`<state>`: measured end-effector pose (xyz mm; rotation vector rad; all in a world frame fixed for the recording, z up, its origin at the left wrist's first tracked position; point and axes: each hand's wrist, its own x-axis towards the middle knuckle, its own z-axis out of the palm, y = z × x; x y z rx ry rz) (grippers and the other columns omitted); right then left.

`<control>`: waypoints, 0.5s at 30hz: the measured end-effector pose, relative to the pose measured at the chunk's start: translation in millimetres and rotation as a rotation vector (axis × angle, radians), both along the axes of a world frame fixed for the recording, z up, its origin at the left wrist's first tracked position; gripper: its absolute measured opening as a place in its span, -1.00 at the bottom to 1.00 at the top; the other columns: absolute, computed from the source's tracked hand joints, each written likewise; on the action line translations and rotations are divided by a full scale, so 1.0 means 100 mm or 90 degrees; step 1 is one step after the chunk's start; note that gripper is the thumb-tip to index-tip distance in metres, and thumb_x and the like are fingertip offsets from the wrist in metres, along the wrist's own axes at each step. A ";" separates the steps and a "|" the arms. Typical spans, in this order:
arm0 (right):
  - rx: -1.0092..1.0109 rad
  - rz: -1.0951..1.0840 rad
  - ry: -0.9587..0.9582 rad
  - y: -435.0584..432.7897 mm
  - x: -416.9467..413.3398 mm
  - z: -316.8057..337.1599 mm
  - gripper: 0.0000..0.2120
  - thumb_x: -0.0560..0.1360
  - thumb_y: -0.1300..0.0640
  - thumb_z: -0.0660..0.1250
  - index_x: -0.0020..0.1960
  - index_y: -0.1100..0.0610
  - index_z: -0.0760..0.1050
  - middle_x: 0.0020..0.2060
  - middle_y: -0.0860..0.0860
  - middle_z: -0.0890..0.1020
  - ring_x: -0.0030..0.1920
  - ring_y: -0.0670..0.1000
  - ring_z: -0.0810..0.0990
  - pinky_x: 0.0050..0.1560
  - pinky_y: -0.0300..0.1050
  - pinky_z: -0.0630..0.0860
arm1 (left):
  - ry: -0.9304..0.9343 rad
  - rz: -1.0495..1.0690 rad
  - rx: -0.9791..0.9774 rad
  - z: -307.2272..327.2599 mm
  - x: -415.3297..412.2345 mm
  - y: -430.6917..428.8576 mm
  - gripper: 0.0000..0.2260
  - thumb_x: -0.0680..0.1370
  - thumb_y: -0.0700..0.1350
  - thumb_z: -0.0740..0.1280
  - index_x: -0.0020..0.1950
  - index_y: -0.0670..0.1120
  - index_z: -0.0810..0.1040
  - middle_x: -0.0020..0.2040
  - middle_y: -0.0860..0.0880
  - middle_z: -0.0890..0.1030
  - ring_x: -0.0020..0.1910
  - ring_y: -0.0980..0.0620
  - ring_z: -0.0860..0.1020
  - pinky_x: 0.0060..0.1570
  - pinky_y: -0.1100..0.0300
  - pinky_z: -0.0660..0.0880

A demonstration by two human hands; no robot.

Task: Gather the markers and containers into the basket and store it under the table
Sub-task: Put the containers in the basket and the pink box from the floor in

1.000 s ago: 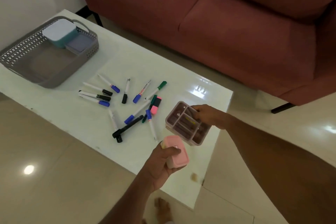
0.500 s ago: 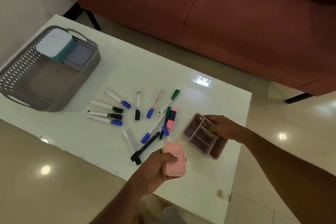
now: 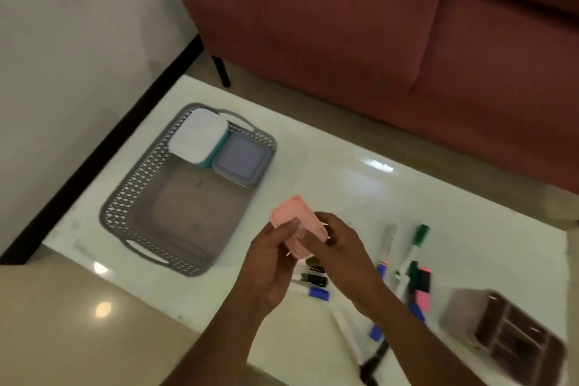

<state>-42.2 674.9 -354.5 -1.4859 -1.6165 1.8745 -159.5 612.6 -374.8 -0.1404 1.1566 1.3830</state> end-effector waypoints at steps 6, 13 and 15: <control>0.061 0.048 -0.047 -0.07 -1.54 -0.20 -0.69 0.46 0.11 0.43 0.20 -0.01 0.57 0.00 -0.06 0.67 -0.02 -0.02 0.67 0.00 0.07 0.64 | 0.040 0.088 -0.051 -0.18 -1.46 -0.20 -0.73 0.49 -0.29 0.38 0.19 -0.26 0.57 0.05 -0.24 0.67 -0.04 -0.09 0.66 -0.15 0.09 0.61; 0.061 0.073 -0.232 0.01 -2.66 -0.55 -0.76 0.42 0.13 0.44 0.07 0.16 0.60 -0.02 0.08 0.69 -0.05 0.04 0.64 -0.13 -0.11 0.53 | 0.109 0.034 -0.190 -0.56 -2.36 -0.15 -0.78 0.60 -0.23 0.26 0.21 -0.26 0.54 0.01 -0.21 0.66 -0.09 -0.08 0.65 -0.10 0.06 0.61; 0.049 0.045 -0.254 -0.01 -2.85 -0.67 -0.70 0.41 0.12 0.46 0.10 0.21 0.58 0.03 0.11 0.67 -0.01 0.08 0.63 -0.17 -0.17 0.45 | 0.153 0.034 -0.219 -0.66 -2.49 -0.10 -0.79 0.60 -0.28 0.22 0.21 -0.23 0.55 -0.01 -0.18 0.68 -0.09 -0.09 0.65 -0.03 0.00 0.61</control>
